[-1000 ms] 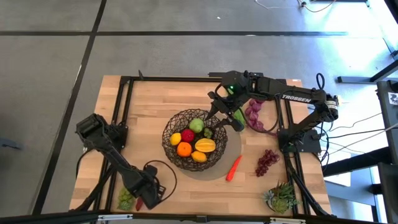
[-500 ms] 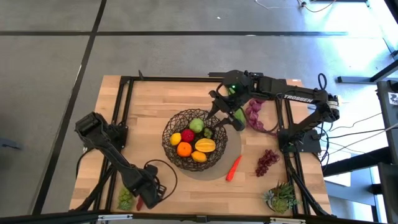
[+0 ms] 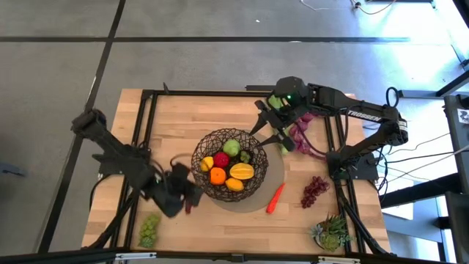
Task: Build produce basket
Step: Put the dark red chili pepper into the wire basket
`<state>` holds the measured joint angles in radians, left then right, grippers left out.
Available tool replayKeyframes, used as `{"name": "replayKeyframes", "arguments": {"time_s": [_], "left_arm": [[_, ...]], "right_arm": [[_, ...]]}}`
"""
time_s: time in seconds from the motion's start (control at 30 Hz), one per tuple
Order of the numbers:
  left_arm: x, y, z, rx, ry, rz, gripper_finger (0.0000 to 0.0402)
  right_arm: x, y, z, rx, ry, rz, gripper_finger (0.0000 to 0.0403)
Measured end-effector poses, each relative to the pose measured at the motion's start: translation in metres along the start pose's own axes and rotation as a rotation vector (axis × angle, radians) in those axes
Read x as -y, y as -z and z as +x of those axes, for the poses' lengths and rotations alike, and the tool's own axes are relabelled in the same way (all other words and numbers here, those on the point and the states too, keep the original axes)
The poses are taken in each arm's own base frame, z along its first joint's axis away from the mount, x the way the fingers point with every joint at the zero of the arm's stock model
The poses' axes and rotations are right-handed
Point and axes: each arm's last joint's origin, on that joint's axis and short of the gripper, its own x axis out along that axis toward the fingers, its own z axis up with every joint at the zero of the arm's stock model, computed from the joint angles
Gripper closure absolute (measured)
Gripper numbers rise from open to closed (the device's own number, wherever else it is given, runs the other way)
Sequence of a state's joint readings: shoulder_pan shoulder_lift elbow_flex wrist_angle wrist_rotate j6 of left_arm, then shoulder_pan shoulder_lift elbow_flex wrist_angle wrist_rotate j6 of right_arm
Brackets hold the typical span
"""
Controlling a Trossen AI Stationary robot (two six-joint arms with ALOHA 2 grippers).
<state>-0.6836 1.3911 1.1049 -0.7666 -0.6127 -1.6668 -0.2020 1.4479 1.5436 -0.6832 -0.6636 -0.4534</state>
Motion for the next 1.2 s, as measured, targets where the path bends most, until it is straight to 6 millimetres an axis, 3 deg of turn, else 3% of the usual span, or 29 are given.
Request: {"name": "replayKeyframes", "arguments": {"time_s": [0.17, 0.4, 0.97, 1.2], "left_arm": [[0.001, -0.043, -0.009, 0.222, 0.027, 0.175, 0.0317], [0.017, -0.082, 0.006, 0.446, 0.003, 0.418, 0.0316], [0.001, -0.112, 0.077, 0.524, -0.334, 0.488, 0.0315], [-0.010, -0.128, 0.111, 0.439, -0.378, 0.454, 0.0315]], "right_arm": [[0.000, 0.000, 0.000, -0.006, 0.013, -0.001, 0.0202], [0.001, 0.000, 0.000, -0.021, 0.048, -0.002, 0.0202], [0.003, -0.003, 0.000, 0.005, 0.060, -0.024, 0.0202], [0.003, -0.003, 0.000, 0.006, 0.061, -0.024, 0.0202]]}}
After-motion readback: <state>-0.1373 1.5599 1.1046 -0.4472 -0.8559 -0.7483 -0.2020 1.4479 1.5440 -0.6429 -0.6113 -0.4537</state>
